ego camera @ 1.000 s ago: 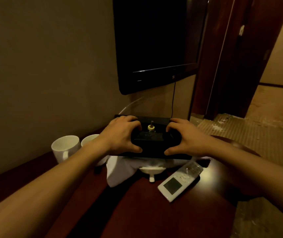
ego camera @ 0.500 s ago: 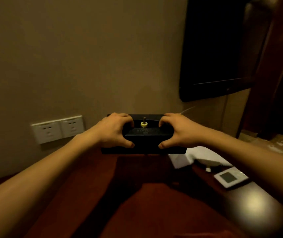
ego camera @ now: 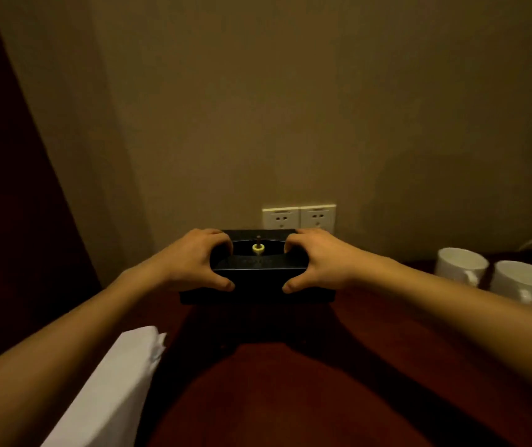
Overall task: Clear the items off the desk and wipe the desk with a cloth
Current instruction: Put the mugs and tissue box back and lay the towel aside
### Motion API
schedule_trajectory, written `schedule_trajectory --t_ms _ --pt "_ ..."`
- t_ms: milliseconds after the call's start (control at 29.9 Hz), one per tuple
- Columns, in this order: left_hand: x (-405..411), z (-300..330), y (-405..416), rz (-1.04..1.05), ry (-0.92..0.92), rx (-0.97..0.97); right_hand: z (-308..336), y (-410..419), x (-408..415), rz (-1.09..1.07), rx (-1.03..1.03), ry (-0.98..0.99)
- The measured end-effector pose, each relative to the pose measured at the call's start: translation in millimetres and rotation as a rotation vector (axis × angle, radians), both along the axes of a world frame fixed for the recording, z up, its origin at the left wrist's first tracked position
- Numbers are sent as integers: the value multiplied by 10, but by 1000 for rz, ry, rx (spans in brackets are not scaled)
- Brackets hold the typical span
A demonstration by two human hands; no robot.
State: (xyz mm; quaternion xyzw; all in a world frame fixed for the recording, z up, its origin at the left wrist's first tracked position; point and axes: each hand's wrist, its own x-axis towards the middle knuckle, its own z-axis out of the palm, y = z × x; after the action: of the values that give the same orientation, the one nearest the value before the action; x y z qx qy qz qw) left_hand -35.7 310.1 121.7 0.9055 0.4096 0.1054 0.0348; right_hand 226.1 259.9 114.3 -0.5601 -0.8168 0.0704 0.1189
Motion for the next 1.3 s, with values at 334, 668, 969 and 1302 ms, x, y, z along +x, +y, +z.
schedule_trajectory --t_ms 334,668,969,1302 --pt "-1234 -357 246 177 -35 -53 -348 700 -1240 154 -77 9" --pt "-1969 -601 455 316 -86 -149 -652 1140 -2062 180 -121 0" --pt "-2155 -929 693 345 -84 -131 -894 1323 -2303 133 -137 1" --pt "-2145 -888 674 379 -84 -165 -962 1334 -2298 148 -110 32"
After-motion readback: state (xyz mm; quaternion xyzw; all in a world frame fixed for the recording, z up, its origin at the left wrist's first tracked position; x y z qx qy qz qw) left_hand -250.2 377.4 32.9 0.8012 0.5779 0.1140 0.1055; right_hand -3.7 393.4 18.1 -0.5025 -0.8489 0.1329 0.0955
